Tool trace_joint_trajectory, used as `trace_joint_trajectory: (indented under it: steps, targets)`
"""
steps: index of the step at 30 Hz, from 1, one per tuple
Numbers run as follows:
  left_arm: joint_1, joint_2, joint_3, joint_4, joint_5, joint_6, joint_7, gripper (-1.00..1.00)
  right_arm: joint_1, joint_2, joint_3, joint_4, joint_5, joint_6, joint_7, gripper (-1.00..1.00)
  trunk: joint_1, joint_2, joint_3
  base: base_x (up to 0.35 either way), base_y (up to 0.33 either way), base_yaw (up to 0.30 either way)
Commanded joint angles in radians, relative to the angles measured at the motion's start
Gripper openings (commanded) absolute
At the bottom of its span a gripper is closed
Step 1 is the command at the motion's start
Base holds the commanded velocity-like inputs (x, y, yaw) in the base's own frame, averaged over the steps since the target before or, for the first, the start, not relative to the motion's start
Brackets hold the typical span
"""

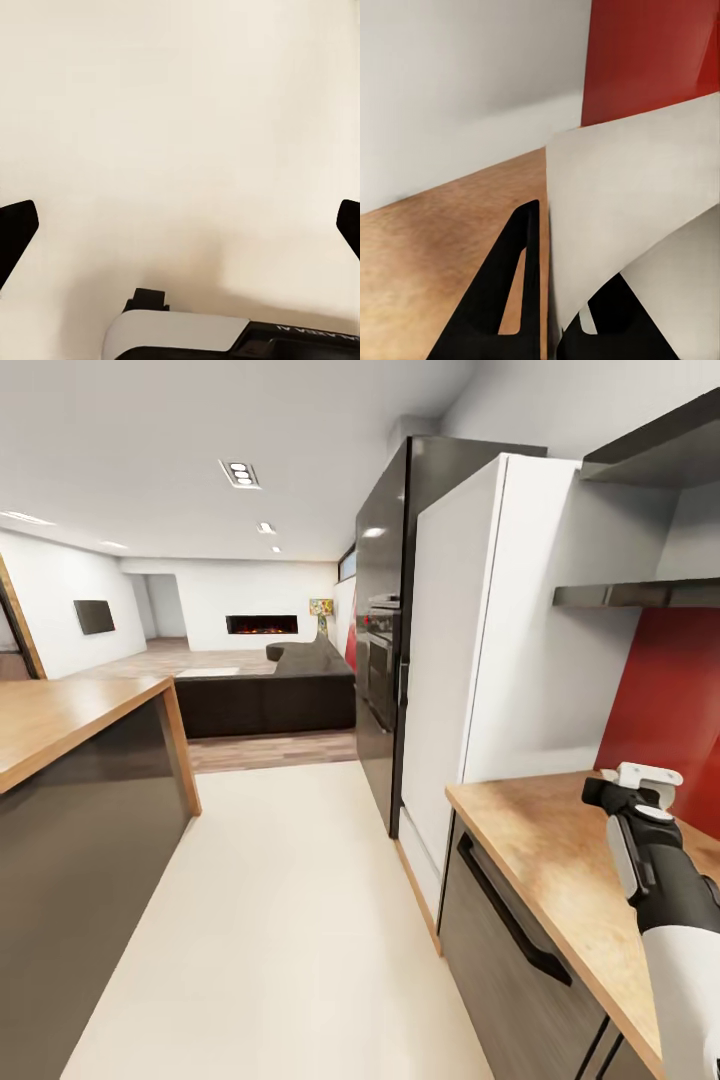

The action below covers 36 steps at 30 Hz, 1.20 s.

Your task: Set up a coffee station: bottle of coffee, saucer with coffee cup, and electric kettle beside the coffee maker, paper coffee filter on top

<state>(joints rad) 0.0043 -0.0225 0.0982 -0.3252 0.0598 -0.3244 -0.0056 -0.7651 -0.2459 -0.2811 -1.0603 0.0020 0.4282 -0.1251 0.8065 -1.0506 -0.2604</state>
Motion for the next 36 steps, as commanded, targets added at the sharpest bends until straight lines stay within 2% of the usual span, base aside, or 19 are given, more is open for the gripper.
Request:
trace_joint_trajectory:
  steps: [1,5,6,8,10,11,21,24,36]
  targets:
    - [0.0,-0.001,0.002,-0.002,0.006,-0.001,-0.001,1.0,0.028,0.007,0.001,-0.056,-0.005,0.006,0.006,-1.0,-0.004,0.007,0.002,0.0,0.0,0.0]
    - [0.0,-0.001,0.002,-0.002,0.006,-0.001,-0.001,1.0,0.059,0.039,0.002,-0.143,-0.004,0.021,0.009,-1.0,-0.019,0.035,0.015,0.0,0.0,0.0]
    - [0.0,-0.001,0.002,-0.002,0.006,-0.001,-0.001,1.0,0.081,0.05,0.002,-0.188,-0.004,0.039,0.009,-1.0,-0.023,0.042,0.018,0.0,0.0,0.0]
    - [0.0,-0.001,0.002,-0.002,0.006,-0.001,-0.001,1.0,0.169,0.077,0.005,-0.359,-0.005,0.09,0.01,-1.0,-0.031,0.056,0.024,0.0,0.0,0.0]
    - [0.0,-0.001,0.002,-0.002,0.006,-0.001,-0.001,1.0,0.181,0.083,0.006,-0.383,-0.005,0.102,0.01,-1.0,-0.031,0.056,0.024,0.0,0.0,0.0]
    - [0.0,-0.001,0.002,-0.002,0.006,-0.001,-0.001,1.0,0.2,0.099,0.008,-0.418,-0.005,0.122,0.01,-1.0,-0.031,0.056,0.024,0.0,0.0,0.0]
    - [0.0,-0.001,0.002,-0.002,0.006,0.0,-0.001,1.0,0.247,0.108,0.011,-0.466,-0.005,0.129,0.01,-1.0,-0.031,0.056,0.024,0.0,0.0,-0.036]
    - [0.0,-0.001,0.002,-0.002,0.006,0.0,-0.001,1.0,0.256,0.111,0.038,-0.473,-0.004,0.129,0.01,-1.0,-0.031,0.056,0.022,0.0,0.0,-0.126]
    - [0.0,-0.001,0.002,-0.002,0.006,0.0,-0.001,1.0,0.259,0.112,0.053,-0.475,-0.004,0.127,0.01,-1.0,-0.031,0.056,0.016,-0.021,0.016,-0.022]
